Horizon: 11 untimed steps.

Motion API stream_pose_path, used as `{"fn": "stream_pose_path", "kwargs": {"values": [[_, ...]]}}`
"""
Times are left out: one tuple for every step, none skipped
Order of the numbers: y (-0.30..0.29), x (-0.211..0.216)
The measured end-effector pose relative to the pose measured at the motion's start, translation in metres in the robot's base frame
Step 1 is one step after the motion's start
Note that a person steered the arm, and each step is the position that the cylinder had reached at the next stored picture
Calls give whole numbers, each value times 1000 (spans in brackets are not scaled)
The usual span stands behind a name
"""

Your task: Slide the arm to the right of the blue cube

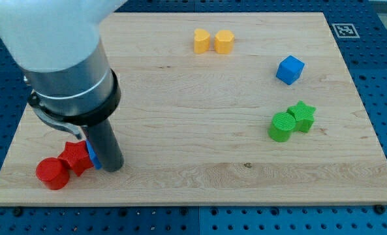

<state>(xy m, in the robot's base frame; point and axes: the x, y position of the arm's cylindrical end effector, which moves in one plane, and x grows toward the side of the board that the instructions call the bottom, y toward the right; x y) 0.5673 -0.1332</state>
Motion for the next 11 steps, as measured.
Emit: {"fn": "stream_pose_path", "kwargs": {"values": [[0, -18], [44, -62], [121, -113], [199, -163], [240, -163], [253, -148], [292, -146], [356, -140], [407, -162], [405, -191], [374, -203]]}}
